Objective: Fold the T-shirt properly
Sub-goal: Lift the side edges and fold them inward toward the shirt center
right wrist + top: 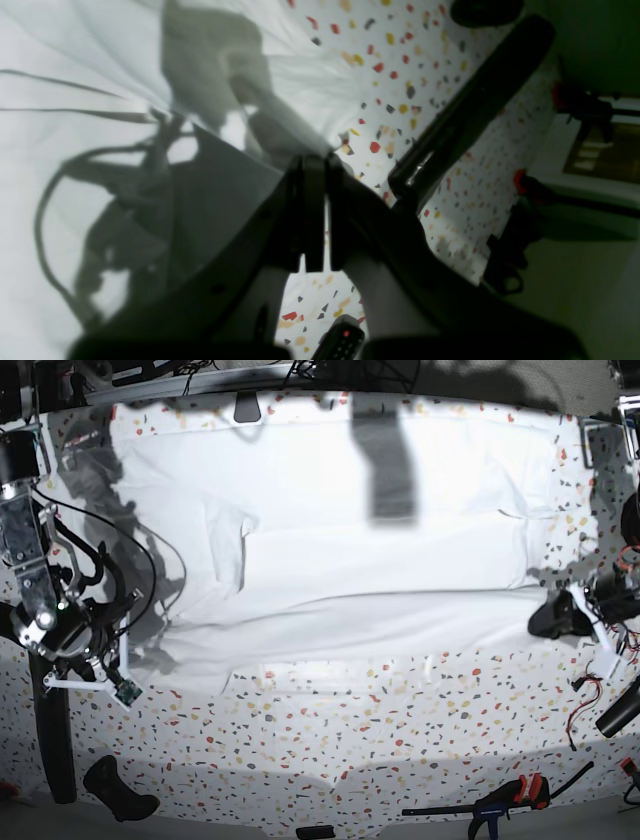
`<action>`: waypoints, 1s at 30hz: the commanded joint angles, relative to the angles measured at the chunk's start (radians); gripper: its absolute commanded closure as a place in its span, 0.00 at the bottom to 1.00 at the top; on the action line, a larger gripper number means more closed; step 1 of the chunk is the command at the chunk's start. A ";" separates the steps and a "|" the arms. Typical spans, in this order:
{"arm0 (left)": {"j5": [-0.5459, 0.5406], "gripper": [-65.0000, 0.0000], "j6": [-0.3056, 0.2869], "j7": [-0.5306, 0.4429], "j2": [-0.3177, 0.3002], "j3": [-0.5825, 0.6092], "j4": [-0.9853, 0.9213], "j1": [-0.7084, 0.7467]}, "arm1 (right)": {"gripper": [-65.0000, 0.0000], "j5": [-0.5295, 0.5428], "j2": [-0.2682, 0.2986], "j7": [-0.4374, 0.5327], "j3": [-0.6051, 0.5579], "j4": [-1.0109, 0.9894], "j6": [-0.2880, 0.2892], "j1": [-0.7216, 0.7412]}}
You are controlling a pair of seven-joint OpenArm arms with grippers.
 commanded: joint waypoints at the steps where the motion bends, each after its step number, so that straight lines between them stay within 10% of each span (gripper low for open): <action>1: -0.020 1.00 -0.007 -0.016 -0.021 -0.015 0.016 -0.008 | 1.00 -0.009 0.018 0.000 0.013 0.029 -0.005 0.007; 20: 0.025 1.00 -0.007 0.066 -0.020 -0.020 0.016 0.070 | 1.00 -0.093 0.106 -0.193 0.014 0.101 -0.024 -0.201; 30: 0.105 1.00 -0.007 0.051 -0.020 -0.020 0.016 0.069 | 1.00 0.125 0.106 -0.240 0.013 0.101 -0.024 -0.201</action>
